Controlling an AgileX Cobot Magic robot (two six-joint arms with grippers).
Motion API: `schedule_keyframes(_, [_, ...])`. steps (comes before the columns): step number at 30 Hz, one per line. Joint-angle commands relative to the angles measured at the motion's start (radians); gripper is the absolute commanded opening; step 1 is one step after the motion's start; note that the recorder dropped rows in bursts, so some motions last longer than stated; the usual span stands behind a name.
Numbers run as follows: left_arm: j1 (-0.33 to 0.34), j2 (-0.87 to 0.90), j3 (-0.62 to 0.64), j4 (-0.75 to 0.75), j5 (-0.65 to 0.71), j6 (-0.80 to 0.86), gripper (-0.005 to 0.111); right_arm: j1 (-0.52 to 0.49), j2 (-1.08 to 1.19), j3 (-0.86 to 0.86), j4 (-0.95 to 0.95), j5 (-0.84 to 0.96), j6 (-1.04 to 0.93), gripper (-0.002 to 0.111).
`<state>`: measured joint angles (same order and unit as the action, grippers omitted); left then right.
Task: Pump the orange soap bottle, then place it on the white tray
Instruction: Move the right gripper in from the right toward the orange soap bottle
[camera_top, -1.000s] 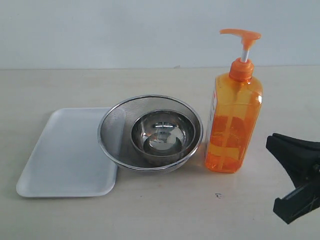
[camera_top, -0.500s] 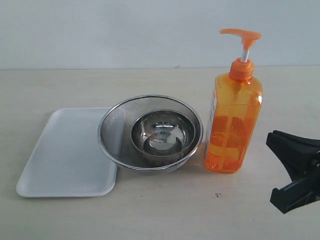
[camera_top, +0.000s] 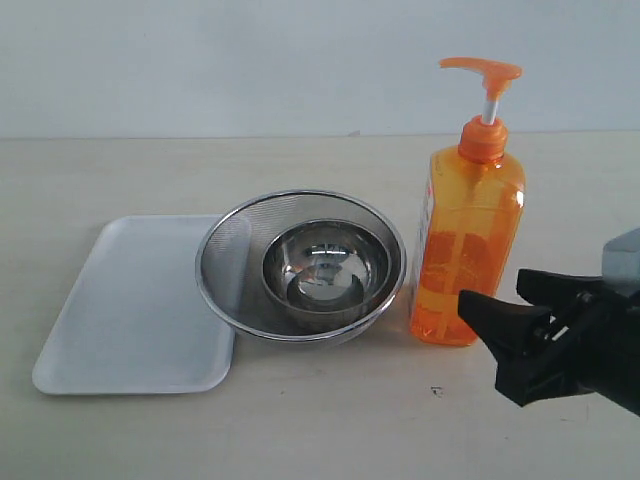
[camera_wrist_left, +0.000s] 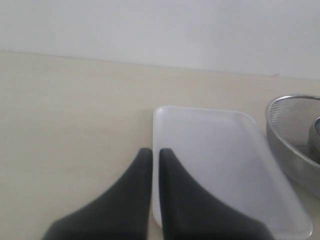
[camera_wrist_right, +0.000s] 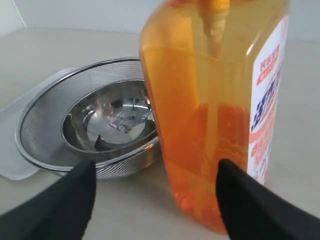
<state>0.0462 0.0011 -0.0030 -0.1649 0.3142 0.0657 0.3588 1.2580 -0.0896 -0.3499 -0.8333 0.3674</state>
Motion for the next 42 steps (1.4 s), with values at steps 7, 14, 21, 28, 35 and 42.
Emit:
schedule_keyframes(7, [0.003,-0.001,0.003,-0.011,-0.002,-0.006,0.005,0.002,0.078,-0.056,-0.015,-0.022,0.058,0.069])
schedule_keyframes(14, [0.003,-0.001,0.003,-0.011,-0.002,-0.006,0.005,0.002,0.082,-0.114,-0.048,-0.002,0.113,0.069])
schedule_keyframes(21, [0.003,-0.001,0.003,-0.011,-0.002,-0.006,0.005,0.002,0.082,-0.160,-0.048,0.060,0.153,0.069])
schedule_keyframes(28, [0.003,-0.001,0.003,-0.011,-0.002,-0.006,0.005,0.002,0.082,-0.194,-0.017,0.167,0.158,0.069])
schedule_keyframes(35, [0.003,-0.001,0.003,-0.011,-0.002,-0.006,0.005,0.002,0.082,-0.194,-0.030,0.182,0.206,0.069])
schedule_keyframes(42, [0.003,-0.001,0.003,-0.011,-0.002,-0.006,0.005,0.002,0.082,-0.194,-0.054,0.118,0.278,0.069])
